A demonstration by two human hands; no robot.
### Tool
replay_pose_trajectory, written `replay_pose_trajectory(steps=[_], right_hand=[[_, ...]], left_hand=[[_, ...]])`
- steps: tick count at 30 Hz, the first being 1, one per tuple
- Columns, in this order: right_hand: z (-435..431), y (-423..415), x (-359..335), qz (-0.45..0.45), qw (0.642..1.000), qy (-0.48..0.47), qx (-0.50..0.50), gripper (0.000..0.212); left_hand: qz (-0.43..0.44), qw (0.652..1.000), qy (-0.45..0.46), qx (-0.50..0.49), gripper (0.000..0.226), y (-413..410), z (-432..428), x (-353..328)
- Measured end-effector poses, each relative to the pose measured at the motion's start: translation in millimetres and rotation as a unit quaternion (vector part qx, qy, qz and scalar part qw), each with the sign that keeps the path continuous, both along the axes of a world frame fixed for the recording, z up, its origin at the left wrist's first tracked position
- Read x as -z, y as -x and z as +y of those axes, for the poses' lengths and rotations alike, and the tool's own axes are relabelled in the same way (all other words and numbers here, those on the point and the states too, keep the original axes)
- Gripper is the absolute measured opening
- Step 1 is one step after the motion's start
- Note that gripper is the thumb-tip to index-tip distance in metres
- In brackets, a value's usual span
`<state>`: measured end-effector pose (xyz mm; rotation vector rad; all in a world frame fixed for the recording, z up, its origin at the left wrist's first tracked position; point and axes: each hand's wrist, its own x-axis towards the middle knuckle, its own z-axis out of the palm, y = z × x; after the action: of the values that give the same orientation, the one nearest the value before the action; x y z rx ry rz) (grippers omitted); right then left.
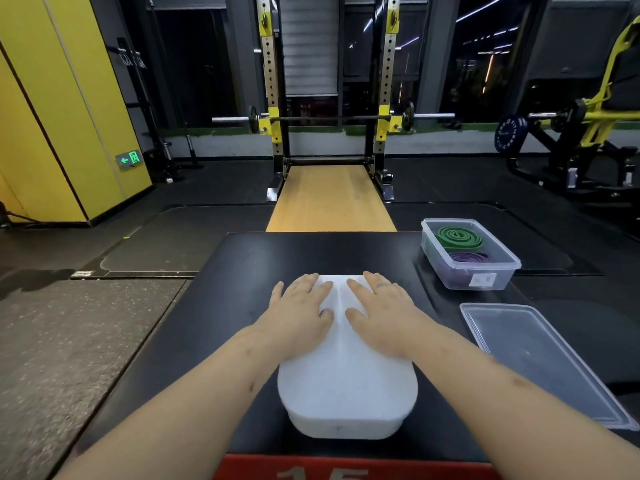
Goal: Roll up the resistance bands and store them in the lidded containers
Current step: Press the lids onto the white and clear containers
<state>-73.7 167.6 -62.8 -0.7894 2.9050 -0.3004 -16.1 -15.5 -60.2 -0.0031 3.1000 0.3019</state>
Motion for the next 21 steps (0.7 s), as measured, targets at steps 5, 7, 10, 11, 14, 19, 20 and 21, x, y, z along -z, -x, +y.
replay_pose_trajectory(steps=[5,7,10,11,14,19,20,21], right_hand=[[19,-47,-3,-0.017,1.0,0.011,0.012,0.065],[21,-62,4,-0.02,1.0,-0.001,0.007,0.064],[20,-65,12,-0.01,1.0,0.008,0.014,0.063],[19,-64,12,-0.01,1.0,0.013,0.015,0.063],[22,-65,7,-0.012,0.999,0.029,0.018,0.063],[38,-98,10,0.001,0.999,0.026,0.029,0.063],[39,-104,13,0.006,0.999,0.023,0.029,0.063],[40,-106,15,0.009,0.999,0.022,0.028,0.063]], left_hand=[[-0.022,1.0,-0.003,-0.02,0.063,-50,11,4],[-0.028,0.999,-0.009,-0.022,0.063,-62,17,11],[-0.015,0.999,-0.021,-0.032,0.06,-64,18,17],[-0.015,0.999,-0.022,-0.032,0.06,-63,18,18],[-0.008,0.999,-0.013,-0.037,0.058,-65,19,12],[-0.001,0.999,0.007,-0.043,0.063,-100,32,16],[0.002,0.999,0.014,-0.041,0.064,-105,33,19],[0.005,0.999,0.019,-0.042,0.065,-108,34,22]])
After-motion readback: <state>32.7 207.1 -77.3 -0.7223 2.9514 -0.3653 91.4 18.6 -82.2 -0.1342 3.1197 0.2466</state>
